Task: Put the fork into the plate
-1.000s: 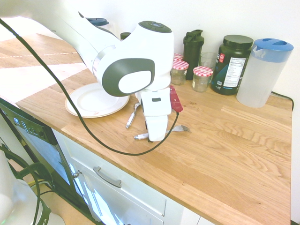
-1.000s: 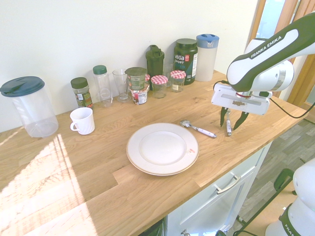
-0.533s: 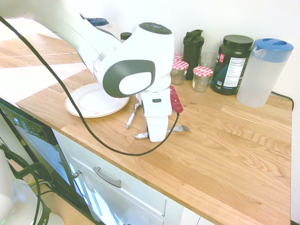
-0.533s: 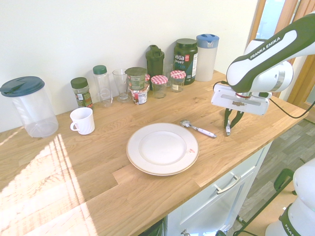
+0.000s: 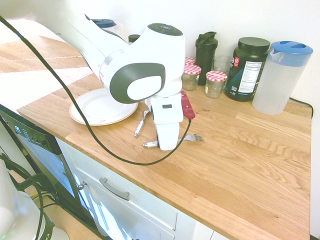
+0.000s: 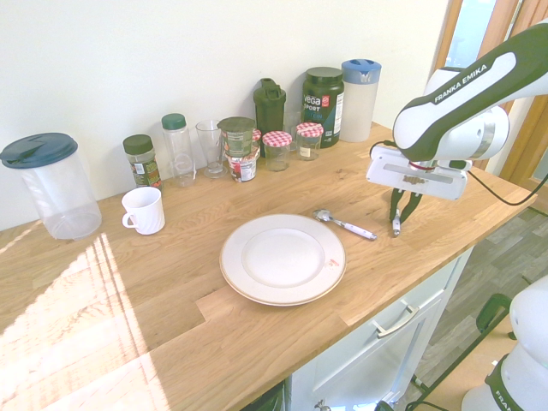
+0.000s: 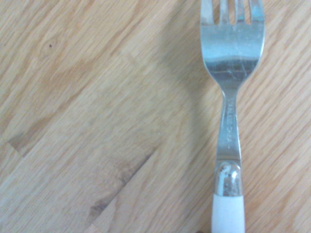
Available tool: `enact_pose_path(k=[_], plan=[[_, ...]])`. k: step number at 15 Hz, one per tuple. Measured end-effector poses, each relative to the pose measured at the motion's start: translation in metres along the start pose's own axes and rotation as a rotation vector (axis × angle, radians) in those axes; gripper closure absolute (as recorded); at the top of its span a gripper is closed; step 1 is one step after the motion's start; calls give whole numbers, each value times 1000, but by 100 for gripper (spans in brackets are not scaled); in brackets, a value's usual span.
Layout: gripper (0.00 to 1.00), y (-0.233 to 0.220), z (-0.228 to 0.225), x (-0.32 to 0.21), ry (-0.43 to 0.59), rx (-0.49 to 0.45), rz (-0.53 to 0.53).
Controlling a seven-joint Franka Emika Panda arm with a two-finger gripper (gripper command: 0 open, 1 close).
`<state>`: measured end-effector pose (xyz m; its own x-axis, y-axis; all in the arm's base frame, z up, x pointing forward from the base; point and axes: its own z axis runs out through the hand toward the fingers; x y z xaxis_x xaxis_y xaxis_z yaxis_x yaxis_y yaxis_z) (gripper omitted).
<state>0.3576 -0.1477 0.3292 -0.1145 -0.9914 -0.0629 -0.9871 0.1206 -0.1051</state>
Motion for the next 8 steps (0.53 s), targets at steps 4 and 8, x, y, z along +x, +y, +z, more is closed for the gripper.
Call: enact_pose_path(k=[4, 8], plan=[[100, -2, -21, -1, 18, 42, 17], [100, 1, -61, -35, 98, 45, 18]])
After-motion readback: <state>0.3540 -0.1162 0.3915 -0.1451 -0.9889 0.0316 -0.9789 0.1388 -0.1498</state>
